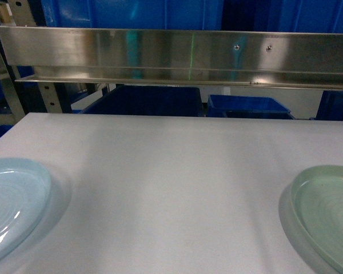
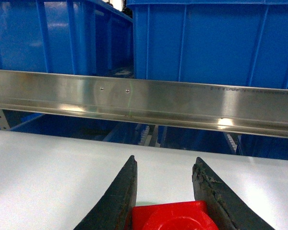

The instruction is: Sort and place red and yellow blocks in left bins

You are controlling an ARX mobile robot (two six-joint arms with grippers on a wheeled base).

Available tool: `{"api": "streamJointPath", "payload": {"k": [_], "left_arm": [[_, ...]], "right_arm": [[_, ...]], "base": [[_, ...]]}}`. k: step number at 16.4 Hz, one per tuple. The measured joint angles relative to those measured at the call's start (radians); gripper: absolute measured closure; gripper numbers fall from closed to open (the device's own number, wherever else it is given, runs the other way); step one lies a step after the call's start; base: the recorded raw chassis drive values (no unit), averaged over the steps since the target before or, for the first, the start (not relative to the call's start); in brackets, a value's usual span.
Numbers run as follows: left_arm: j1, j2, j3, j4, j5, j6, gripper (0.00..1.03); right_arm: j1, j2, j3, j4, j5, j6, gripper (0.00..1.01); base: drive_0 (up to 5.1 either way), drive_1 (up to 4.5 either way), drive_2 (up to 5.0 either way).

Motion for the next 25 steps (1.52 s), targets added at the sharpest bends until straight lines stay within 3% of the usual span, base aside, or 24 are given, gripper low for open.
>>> {"api": "streamJointPath", "payload": {"k": [16,19,22,25], "left_arm": [[0.000,0.000,0.000,0.007,0.000,0.000,0.76],[-0.016,-0.026,0.034,0.012,-0.005,-0.020,0.76],[-0.069,-0.243,-0.027,-0.097,0.017,-0.041,0.76],[-0.075,-0.421,-0.101,-0.244,0.045,-0.063,0.76]], "right_arm": [[0.000,0.000,0.000,0.000,0.000,0.000,0.73],[0.000,0.000,0.000,0.000,0.000,0.000,0.73],[0.000,0.000,0.000,0.000,0.000,0.000,0.73],[0.000,0.000,0.000,0.000,0.000,0.000,0.73]], "base": [[0.0,0.00,0.0],[0.0,0.00,0.0],[0.0,0.00,0.0],[0.0,0.00,0.0]]}}
